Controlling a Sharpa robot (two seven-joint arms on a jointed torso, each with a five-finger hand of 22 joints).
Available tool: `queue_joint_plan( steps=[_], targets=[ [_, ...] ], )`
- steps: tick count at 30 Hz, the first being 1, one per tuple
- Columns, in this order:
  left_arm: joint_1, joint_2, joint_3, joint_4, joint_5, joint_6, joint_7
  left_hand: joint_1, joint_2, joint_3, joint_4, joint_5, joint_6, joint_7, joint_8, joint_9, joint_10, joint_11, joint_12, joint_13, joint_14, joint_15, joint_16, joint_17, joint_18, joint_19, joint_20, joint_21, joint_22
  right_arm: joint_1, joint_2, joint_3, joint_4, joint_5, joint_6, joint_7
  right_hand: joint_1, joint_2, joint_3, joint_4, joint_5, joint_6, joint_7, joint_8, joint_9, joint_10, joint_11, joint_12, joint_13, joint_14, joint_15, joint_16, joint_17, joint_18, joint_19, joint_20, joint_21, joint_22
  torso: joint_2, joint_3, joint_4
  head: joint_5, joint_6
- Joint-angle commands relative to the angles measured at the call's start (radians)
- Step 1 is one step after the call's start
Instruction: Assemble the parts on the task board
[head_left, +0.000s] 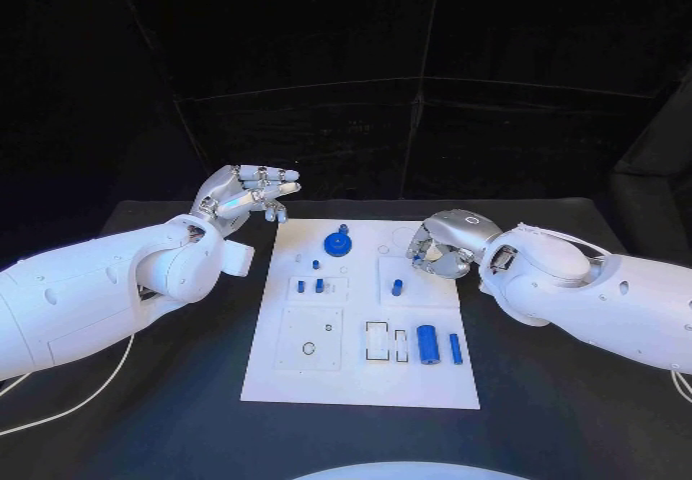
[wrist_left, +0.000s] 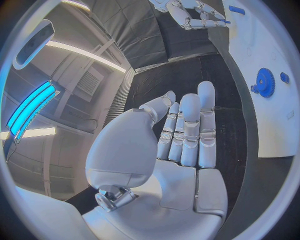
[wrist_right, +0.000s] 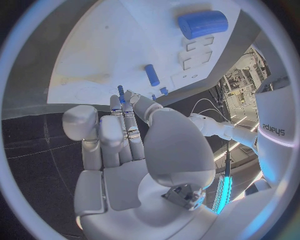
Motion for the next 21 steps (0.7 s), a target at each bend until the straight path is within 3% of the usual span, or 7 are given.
queue_joint_plan(
  steps=[1, 6, 11, 17, 21],
  targets=[
    [0.001, 0.002, 0.001, -0.001, 0.004, 0.012, 0.005, -0.009, 0.0, -0.007, 0.001, -0.001, -0.001, 0.006, 0.0, -0.001, -0.006, -0.002, 0.004, -0.001, -0.005, 0.002, -0.003, -0.001, 0.012, -0.007, -0.001, -0.003, -0.002, 0.004, -0.004, 0.003, 0.037, 0.041, -0.065, 0.011, 0.005, -0.008, 0.009, -0.002, 0.01, 0.003, 0.001, -0.006, -0.001, 0.01, -0.001, -0.007, 0.0, 0.02, -0.008, 0.007, 0.004, -0.013, -0.011, 0.001, 0.009, 0.006, 0.0, -0.0005, 0.0005, 0.004, 0.001],
    [0.001, 0.004, 0.001, 0.0, 0.004, 0.013, 0.005, -0.008, 0.0, -0.007, 0.001, -0.001, -0.001, 0.007, 0.001, -0.001, -0.006, -0.002, 0.004, -0.001, -0.006, 0.002, -0.003, -0.002, 0.012, -0.007, -0.001, -0.004, -0.002, 0.005, 0.004, 0.005, 0.098, 0.066, -0.099, 0.024, 0.006, -0.009, 0.014, -0.002, 0.019, 0.003, 0.003, -0.009, -0.002, 0.01, 0.001, -0.01, 0.0, 0.02, -0.007, 0.012, 0.007, -0.013, -0.013, 0.002, 0.015, 0.012, 0.002, -0.0008, 0.0013, 0.013, 0.002],
    [0.001, 0.007, 0.001, 0.002, 0.004, 0.014, 0.006, -0.008, 0.0, -0.007, 0.001, -0.001, -0.001, 0.007, 0.001, -0.001, -0.006, -0.002, 0.004, -0.001, -0.006, 0.002, -0.003, -0.002, 0.012, -0.007, -0.001, -0.004, -0.002, 0.005, 0.03, 0.005, 0.128, 0.079, -0.101, 0.035, 0.006, -0.01, 0.016, -0.002, 0.022, 0.003, 0.003, -0.01, -0.002, 0.01, 0.001, -0.011, 0.0, 0.02, -0.006, 0.012, 0.007, -0.014, -0.014, 0.002, 0.017, 0.014, 0.001, -0.0015, 0.001, 0.032, -0.003],
    [0.001, 0.012, 0.001, 0.003, 0.004, 0.016, 0.006, -0.008, 0.0, -0.007, 0.001, -0.001, -0.001, 0.007, 0.001, -0.001, -0.006, -0.002, 0.004, -0.001, -0.006, 0.002, -0.003, -0.002, 0.012, -0.007, -0.001, -0.004, -0.002, 0.0, 0.085, 0.004, 0.119, 0.09, -0.079, 0.049, 0.006, -0.01, 0.017, -0.001, 0.024, 0.002, 0.004, -0.011, -0.003, 0.009, 0.001, -0.012, 0.0, 0.019, -0.006, 0.013, 0.006, -0.013, -0.015, 0.002, 0.017, 0.013, 0.002, -0.003, 0.0012, 0.058, -0.011],
    [0.001, 0.017, 0.001, 0.004, 0.004, 0.017, 0.006, -0.008, 0.0, -0.007, 0.001, -0.001, -0.001, 0.007, 0.001, -0.001, -0.006, -0.002, 0.004, -0.001, -0.006, 0.002, -0.003, -0.002, 0.012, -0.007, -0.001, -0.004, -0.002, -0.019, 0.129, 0.003, 0.094, 0.09, -0.063, 0.06, 0.006, -0.009, 0.019, -0.001, 0.025, 0.002, 0.004, -0.012, -0.003, 0.009, 0.002, -0.012, 0.0, 0.019, -0.006, 0.014, 0.006, -0.013, -0.016, 0.003, 0.017, 0.013, 0.002, -0.0034, 0.0023, 0.069, -0.02]
  ],
)
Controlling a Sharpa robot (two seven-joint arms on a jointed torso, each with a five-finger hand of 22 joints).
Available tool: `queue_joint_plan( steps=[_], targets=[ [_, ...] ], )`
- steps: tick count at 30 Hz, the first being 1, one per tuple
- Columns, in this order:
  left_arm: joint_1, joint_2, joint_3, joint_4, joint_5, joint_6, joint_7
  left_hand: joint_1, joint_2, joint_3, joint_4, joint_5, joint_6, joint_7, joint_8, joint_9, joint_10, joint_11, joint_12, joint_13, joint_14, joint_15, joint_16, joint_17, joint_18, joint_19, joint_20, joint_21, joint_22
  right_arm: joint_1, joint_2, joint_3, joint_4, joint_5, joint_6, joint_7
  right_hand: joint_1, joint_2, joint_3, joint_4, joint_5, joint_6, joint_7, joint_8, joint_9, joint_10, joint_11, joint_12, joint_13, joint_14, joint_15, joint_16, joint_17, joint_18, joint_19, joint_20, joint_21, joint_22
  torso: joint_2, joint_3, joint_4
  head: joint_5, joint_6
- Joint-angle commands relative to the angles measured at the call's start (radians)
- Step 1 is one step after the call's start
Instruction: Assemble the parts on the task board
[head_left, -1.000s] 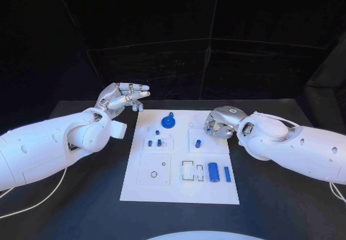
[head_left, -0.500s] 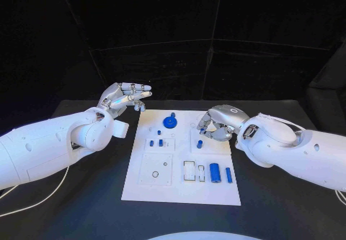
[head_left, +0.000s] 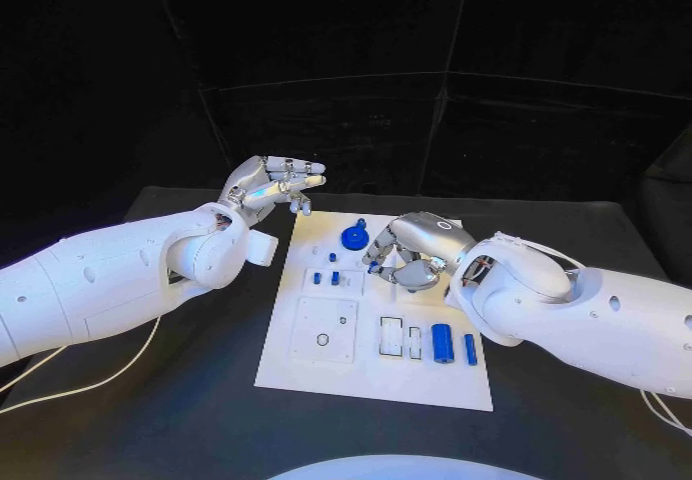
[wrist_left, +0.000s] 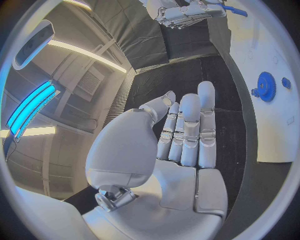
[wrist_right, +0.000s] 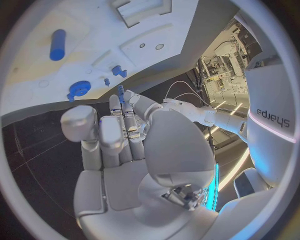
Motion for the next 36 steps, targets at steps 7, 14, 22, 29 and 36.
queue_joint_plan(
  steps=[7, 14, 22, 29, 36],
  targets=[
    [0.002, 0.011, 0.001, 0.004, 0.004, 0.014, 0.006, -0.008, 0.0, -0.008, 0.001, -0.001, -0.002, 0.008, 0.001, -0.001, -0.007, -0.001, 0.005, -0.001, -0.006, 0.003, -0.003, -0.002, 0.012, -0.007, -0.001, -0.005, -0.001, -0.068, 0.085, -0.002, -0.059, 0.002, 0.039, 0.048, 0.003, -0.006, 0.009, 0.003, 0.006, 0.0, 0.006, -0.007, -0.002, 0.002, 0.0, -0.008, 0.0, 0.018, -0.005, 0.007, -0.001, -0.012, -0.009, 0.0, 0.008, 0.0, 0.001, 0.0003, -0.0007, 0.034, -0.017],
    [0.002, 0.017, 0.001, 0.004, 0.004, 0.015, 0.006, -0.008, 0.0, -0.008, 0.001, -0.001, -0.002, 0.008, 0.001, -0.001, -0.007, -0.001, 0.005, -0.001, -0.006, 0.003, -0.003, -0.002, 0.012, -0.007, -0.001, -0.005, -0.001, -0.091, 0.122, -0.005, -0.091, -0.002, 0.067, 0.053, 0.001, -0.006, 0.01, 0.004, 0.005, -0.002, 0.007, -0.009, -0.003, 0.0, 0.001, -0.01, 0.0, 0.018, -0.004, 0.008, -0.001, -0.012, -0.011, 0.001, 0.01, 0.001, -0.001, -0.0001, -0.0016, 0.05, -0.028],
    [0.002, 0.025, 0.001, 0.002, 0.004, 0.018, 0.005, -0.01, 0.001, -0.012, 0.002, -0.001, -0.002, 0.009, 0.002, 0.0, -0.008, 0.0, 0.007, -0.001, -0.007, 0.004, -0.003, -0.003, 0.012, -0.008, 0.0, -0.006, -0.002, -0.111, 0.148, -0.009, -0.115, -0.014, 0.084, 0.056, 0.002, -0.005, 0.012, 0.005, 0.005, -0.004, 0.007, -0.01, -0.003, -0.001, 0.001, -0.012, -0.001, 0.018, -0.004, 0.01, 0.0, -0.012, -0.012, 0.001, 0.011, 0.002, 0.0, 0.002, -0.0012, 0.059, -0.033],
    [0.002, 0.027, 0.001, 0.002, 0.004, 0.019, 0.003, -0.011, 0.001, -0.013, 0.003, -0.001, -0.002, 0.009, 0.002, 0.0, -0.009, 0.001, 0.007, -0.001, -0.007, 0.005, -0.003, -0.003, 0.012, -0.008, 0.001, -0.006, -0.003, -0.122, 0.158, -0.009, -0.123, -0.016, 0.107, 0.055, 0.002, -0.005, 0.013, 0.005, 0.003, -0.005, 0.008, -0.011, -0.004, -0.002, 0.002, -0.013, -0.001, 0.017, -0.003, 0.01, -0.001, -0.012, -0.014, 0.002, 0.011, 0.002, 0.0, 0.0022, -0.0017, 0.065, -0.039],
    [0.002, 0.028, 0.001, 0.002, 0.004, 0.022, 0.003, -0.011, 0.001, -0.015, 0.003, -0.001, -0.003, 0.01, 0.002, 0.0, -0.01, 0.001, 0.008, -0.001, -0.007, 0.005, -0.003, -0.004, 0.012, -0.008, 0.001, -0.007, -0.003, -0.126, 0.164, -0.01, -0.128, -0.017, 0.118, 0.052, 0.001, -0.006, 0.013, 0.005, 0.002, -0.005, 0.008, -0.012, -0.004, -0.002, 0.002, -0.013, -0.001, 0.017, -0.003, 0.011, -0.001, -0.012, -0.014, 0.002, 0.012, 0.002, -0.001, 0.0022, -0.0017, 0.068, -0.043]
  ],
)
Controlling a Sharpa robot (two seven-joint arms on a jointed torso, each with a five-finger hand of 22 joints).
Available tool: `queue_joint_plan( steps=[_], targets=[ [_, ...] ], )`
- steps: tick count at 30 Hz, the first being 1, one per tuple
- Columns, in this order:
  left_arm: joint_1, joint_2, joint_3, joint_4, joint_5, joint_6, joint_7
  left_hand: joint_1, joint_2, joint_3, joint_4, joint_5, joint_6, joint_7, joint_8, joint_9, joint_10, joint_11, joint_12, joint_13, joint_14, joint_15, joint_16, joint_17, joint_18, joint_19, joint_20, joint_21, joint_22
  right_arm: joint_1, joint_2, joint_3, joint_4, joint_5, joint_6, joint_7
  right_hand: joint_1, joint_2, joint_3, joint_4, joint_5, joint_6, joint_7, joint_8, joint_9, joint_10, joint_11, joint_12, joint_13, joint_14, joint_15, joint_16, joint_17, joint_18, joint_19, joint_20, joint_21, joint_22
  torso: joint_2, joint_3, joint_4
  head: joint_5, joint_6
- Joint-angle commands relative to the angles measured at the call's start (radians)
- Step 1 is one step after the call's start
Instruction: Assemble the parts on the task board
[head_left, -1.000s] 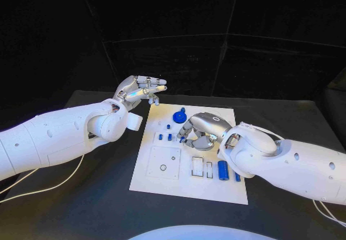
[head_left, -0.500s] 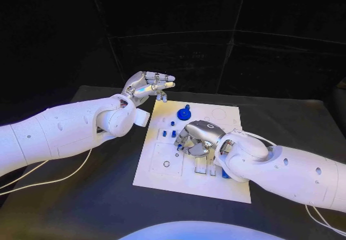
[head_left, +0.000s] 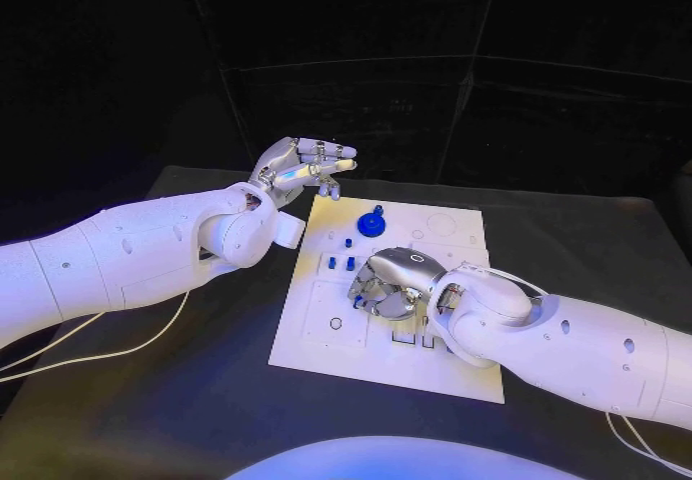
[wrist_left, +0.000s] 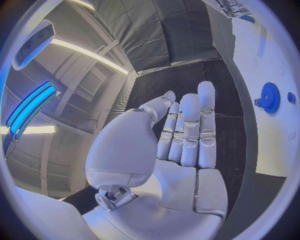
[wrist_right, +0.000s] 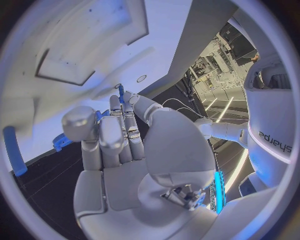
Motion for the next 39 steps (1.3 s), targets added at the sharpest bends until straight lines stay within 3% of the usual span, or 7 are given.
queue_joint_plan(
  steps=[1, 15, 31, 39],
  targets=[
    [0.002, 0.001, 0.001, 0.001, 0.003, 0.014, 0.004, -0.011, 0.001, -0.007, 0.0, -0.001, 0.0, 0.006, 0.002, 0.0, -0.009, 0.0, 0.005, -0.001, -0.004, 0.001, -0.003, -0.002, 0.012, -0.008, 0.001, -0.005, -0.002, 0.0, 0.003, 0.0, -0.002, -0.009, 0.025, 0.005, 0.003, -0.004, 0.003, 0.001, 0.003, 0.0, 0.005, -0.007, -0.001, -0.002, 0.002, -0.003, 0.001, 0.017, -0.003, 0.006, -0.001, -0.012, -0.006, 0.001, 0.003, 0.001, 0.0, 0.0, -0.0002, 0.001, -0.001],
    [0.002, 0.001, 0.001, 0.001, 0.003, 0.016, 0.003, -0.012, 0.001, -0.008, 0.0, -0.001, 0.0, 0.006, 0.002, 0.0, -0.009, 0.001, 0.005, -0.001, -0.004, 0.002, -0.002, -0.002, 0.012, -0.008, 0.002, -0.005, -0.002, -0.002, 0.011, 0.0, -0.012, -0.067, 0.028, -0.017, 0.002, -0.003, 0.004, 0.002, 0.002, -0.001, 0.005, -0.007, -0.001, -0.002, 0.002, -0.004, 0.001, 0.017, -0.003, 0.007, -0.001, -0.012, -0.007, 0.001, 0.004, 0.002, 0.001, -0.0003, -0.0004, 0.003, -0.005],
    [0.002, 0.0, 0.001, -0.002, 0.003, 0.019, 0.001, -0.012, 0.001, -0.008, 0.0, -0.001, 0.0, 0.006, 0.002, 0.0, -0.009, 0.001, 0.005, -0.001, -0.004, 0.002, -0.002, -0.002, 0.012, -0.008, 0.002, -0.005, -0.002, -0.005, 0.003, 0.0, 0.007, -0.108, -0.022, -0.016, 0.002, -0.003, 0.005, 0.003, 0.002, -0.001, 0.005, -0.007, -0.001, -0.002, 0.002, -0.005, 0.001, 0.018, -0.002, 0.01, 0.004, -0.012, -0.008, 0.002, 0.006, 0.004, -0.001, 0.0002, -0.0009, 0.005, -0.007],
    [0.002, 0.001, 0.001, -0.003, 0.003, 0.021, -0.001, -0.012, 0.001, -0.008, 0.0, -0.001, 0.0, 0.006, 0.002, 0.0, -0.009, 0.001, 0.005, -0.001, -0.004, 0.002, -0.002, -0.002, 0.012, -0.008, 0.002, -0.005, -0.002, -0.005, 0.002, 0.0, 0.008, -0.132, 0.01, -0.034, 0.002, -0.004, 0.005, 0.003, 0.001, 0.0, 0.005, -0.007, -0.001, -0.002, 0.002, -0.005, 0.001, 0.018, -0.002, 0.011, 0.004, -0.011, -0.008, 0.002, 0.006, 0.004, 0.0, -0.0002, -0.0007, 0.004, -0.005]
  ],
)
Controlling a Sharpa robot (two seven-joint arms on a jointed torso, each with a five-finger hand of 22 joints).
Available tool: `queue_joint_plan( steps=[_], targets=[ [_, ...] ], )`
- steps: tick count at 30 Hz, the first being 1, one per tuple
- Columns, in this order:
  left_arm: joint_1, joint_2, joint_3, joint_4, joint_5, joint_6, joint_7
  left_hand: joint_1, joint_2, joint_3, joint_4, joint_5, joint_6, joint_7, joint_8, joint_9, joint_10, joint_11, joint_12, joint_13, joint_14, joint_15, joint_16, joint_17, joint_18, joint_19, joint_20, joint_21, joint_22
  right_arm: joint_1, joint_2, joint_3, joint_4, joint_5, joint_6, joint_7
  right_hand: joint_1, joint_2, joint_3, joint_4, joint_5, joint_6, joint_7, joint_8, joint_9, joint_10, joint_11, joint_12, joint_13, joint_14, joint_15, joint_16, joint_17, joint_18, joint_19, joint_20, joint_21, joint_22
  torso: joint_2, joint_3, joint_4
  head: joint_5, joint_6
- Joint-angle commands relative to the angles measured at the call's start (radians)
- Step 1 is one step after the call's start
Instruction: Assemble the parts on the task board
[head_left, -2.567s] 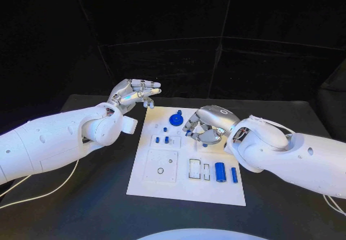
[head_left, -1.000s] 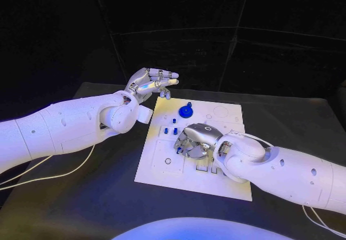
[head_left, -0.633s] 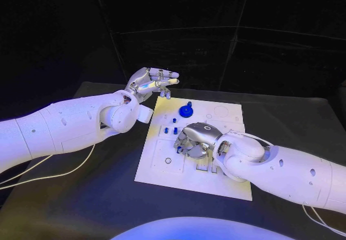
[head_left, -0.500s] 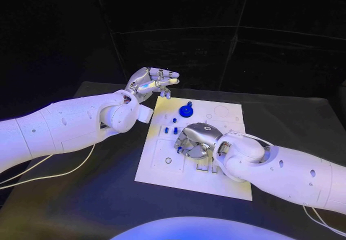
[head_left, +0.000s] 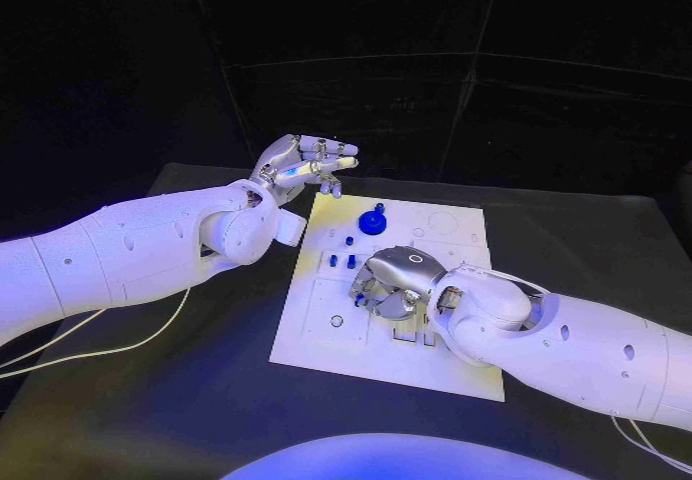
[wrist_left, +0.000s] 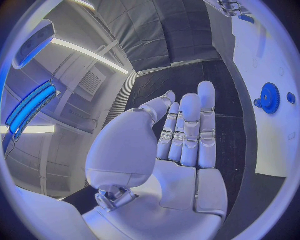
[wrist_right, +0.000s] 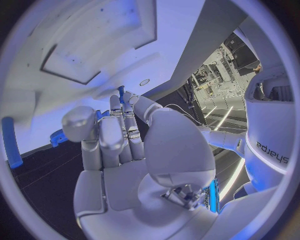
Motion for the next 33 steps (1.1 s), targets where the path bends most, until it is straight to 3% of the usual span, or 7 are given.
queue_joint_plan(
  steps=[1, 13, 20, 26, 33],
  targets=[
    [0.001, 0.001, 0.001, 0.0, 0.003, 0.014, 0.002, -0.012, 0.001, -0.008, 0.0, -0.001, 0.0, 0.006, 0.002, 0.0, -0.006, -0.002, 0.005, -0.001, -0.004, 0.002, -0.002, -0.001, 0.012, -0.008, 0.002, -0.004, -0.001, 0.001, 0.001, 0.0, 0.003, -0.035, 0.023, -0.017, 0.002, -0.005, 0.005, 0.003, 0.001, 0.001, 0.007, 0.0, 0.0, -0.002, 0.002, -0.005, 0.001, 0.018, -0.002, 0.003, -0.001, -0.011, -0.009, 0.002, 0.007, 0.0, 0.001, 0.0, 0.0001, -0.001, 0.001],
    [0.001, 0.0, 0.001, 0.002, 0.003, 0.016, -0.001, -0.012, 0.001, -0.008, 0.0, -0.001, 0.0, 0.006, 0.002, 0.0, -0.006, -0.002, 0.005, -0.001, -0.004, 0.002, -0.002, -0.001, 0.012, -0.008, 0.002, -0.004, -0.001, 0.001, 0.011, 0.0, -0.001, -0.068, 0.07, -0.036, -0.005, -0.014, 0.002, 0.006, -0.009, -0.005, 0.009, -0.004, -0.001, -0.01, 0.005, -0.012, 0.0, 0.015, 0.0, 0.004, -0.005, -0.011, -0.014, 0.004, 0.01, 0.001, 0.0, -0.0008, 0.0006, -0.003, -0.001],
    [0.001, 0.0, 0.001, 0.001, 0.003, 0.016, -0.003, -0.012, 0.001, -0.008, 0.0, -0.001, 0.0, 0.006, 0.002, 0.0, -0.006, -0.002, 0.005, -0.001, -0.004, 0.002, -0.002, -0.001, 0.012, -0.008, 0.002, -0.004, -0.001, 0.001, 0.016, 0.0, -0.002, -0.071, 0.062, -0.032, -0.017, -0.025, -0.002, 0.013, -0.009, -0.02, 0.014, -0.009, -0.005, -0.025, 0.011, -0.023, -0.003, 0.013, 0.005, 0.006, -0.009, -0.011, -0.02, 0.009, 0.014, 0.004, 0.001, -0.0005, 0.0007, -0.002, -0.002],
    [0.001, 0.0, 0.001, 0.0, 0.003, 0.017, -0.005, -0.012, 0.001, -0.008, 0.0, -0.001, 0.0, 0.006, 0.002, 0.0, -0.006, -0.002, 0.005, -0.001, -0.004, 0.002, -0.002, -0.001, 0.012, -0.008, 0.002, -0.004, -0.001, 0.001, 0.016, 0.0, -0.005, -0.07, 0.045, -0.029, -0.036, -0.045, -0.004, 0.025, -0.008, -0.06, 0.031, -0.01, -0.01, -0.103, 0.032, -0.031, -0.011, 0.007, 0.021, 0.0, -0.03, -0.008, -0.035, 0.022, 0.0, -0.019, 0.0, -0.0004, 0.0004, -0.004, -0.001],
    [0.001, 0.002, 0.001, -0.003, 0.003, 0.019, -0.007, -0.011, 0.001, -0.012, 0.0, -0.001, -0.002, 0.007, 0.003, 0.0, -0.009, -0.002, 0.007, -0.001, -0.005, 0.002, -0.002, -0.003, 0.012, -0.008, 0.002, -0.005, -0.003, 0.001, 0.017, 0.0, -0.002, -0.055, 0.026, -0.02, -0.048, -0.062, -0.016, 0.034, -0.014, -0.093, 0.034, -0.013, -0.012, -0.14, 0.039, -0.027, -0.011, 0.002, 0.028, -0.003, -0.043, -0.004, -0.043, 0.03, -0.005, -0.028, 0.0, 0.0002, 0.0001, -0.004, -0.001]
  ],
)
